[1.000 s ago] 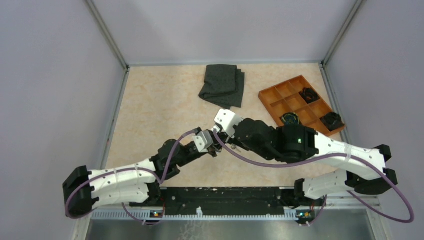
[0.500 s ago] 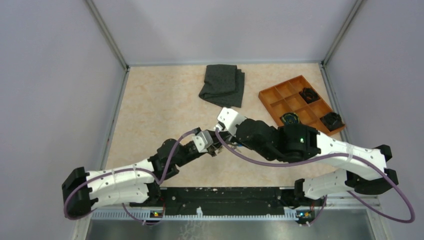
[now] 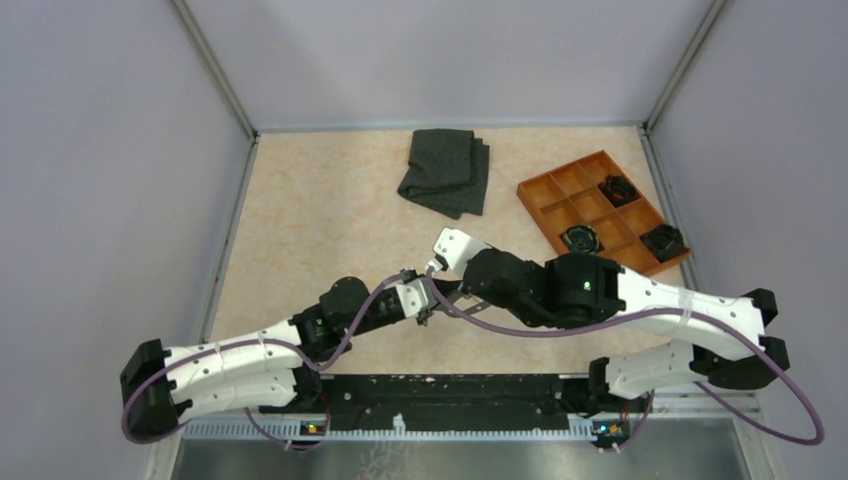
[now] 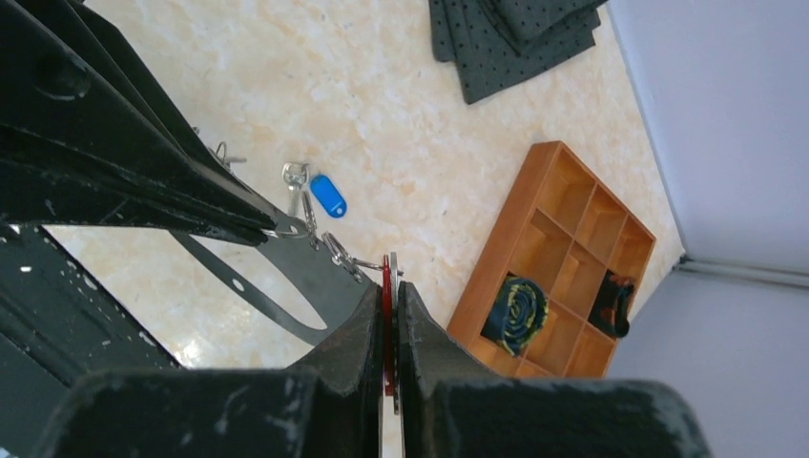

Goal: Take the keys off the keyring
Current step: Remove the key from the keyring, then place the key at the center of the board, then place the keyring at the center of the board.

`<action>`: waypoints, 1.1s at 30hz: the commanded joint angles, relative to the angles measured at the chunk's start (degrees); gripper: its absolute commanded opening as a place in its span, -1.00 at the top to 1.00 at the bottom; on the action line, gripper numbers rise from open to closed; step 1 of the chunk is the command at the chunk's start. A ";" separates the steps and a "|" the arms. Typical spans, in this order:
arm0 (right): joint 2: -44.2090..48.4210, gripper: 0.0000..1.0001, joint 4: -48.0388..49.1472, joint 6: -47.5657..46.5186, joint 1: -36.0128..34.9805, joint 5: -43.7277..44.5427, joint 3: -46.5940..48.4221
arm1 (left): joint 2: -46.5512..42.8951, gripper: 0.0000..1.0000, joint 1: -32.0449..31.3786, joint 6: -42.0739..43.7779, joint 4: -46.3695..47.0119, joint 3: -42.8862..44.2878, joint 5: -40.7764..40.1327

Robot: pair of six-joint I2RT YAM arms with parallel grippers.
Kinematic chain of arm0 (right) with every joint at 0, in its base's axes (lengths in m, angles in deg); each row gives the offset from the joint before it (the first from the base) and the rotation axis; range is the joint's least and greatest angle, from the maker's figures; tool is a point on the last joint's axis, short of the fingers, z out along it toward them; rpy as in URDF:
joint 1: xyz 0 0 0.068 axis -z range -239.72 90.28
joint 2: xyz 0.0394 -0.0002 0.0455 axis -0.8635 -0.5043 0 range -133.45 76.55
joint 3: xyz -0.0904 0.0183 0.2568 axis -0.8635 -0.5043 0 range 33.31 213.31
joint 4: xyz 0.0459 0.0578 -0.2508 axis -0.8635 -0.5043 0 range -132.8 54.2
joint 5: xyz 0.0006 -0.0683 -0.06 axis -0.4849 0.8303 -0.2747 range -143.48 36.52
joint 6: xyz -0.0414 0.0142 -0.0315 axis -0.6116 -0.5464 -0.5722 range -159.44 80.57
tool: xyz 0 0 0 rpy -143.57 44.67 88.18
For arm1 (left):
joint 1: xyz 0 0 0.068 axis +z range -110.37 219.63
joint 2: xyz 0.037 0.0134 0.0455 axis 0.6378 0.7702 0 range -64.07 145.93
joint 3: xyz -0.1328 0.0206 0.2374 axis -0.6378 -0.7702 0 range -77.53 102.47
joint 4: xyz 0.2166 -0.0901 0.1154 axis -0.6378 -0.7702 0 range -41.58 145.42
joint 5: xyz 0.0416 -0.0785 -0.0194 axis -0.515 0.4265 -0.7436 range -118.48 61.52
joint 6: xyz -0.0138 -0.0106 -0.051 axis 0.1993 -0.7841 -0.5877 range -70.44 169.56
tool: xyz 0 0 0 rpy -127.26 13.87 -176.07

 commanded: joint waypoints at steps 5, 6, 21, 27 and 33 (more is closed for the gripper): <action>3.73 1.00 10.74 5.77 7.53 -5.42 -7.24 | -0.29 1.00 -0.03 -6.77 -0.99 2.37 -13.28; 4.61 1.00 12.69 6.90 9.40 -7.69 -8.94 | -0.24 1.00 -0.03 -7.66 -1.15 2.01 -14.79; 9.04 1.00 50.97 26.30 31.12 -31.33 -42.39 | 0.79 1.00 9.77 -29.69 -10.21 -1.88 -22.01; 4.07 1.00 63.92 31.61 33.07 -32.09 -51.00 | 1.24 1.00 13.13 -30.78 -12.13 -1.58 -20.70; 1.02 1.00 68.93 34.29 33.16 -30.06 -55.19 | 2.66 1.00 15.95 -32.74 -13.29 -1.40 -20.39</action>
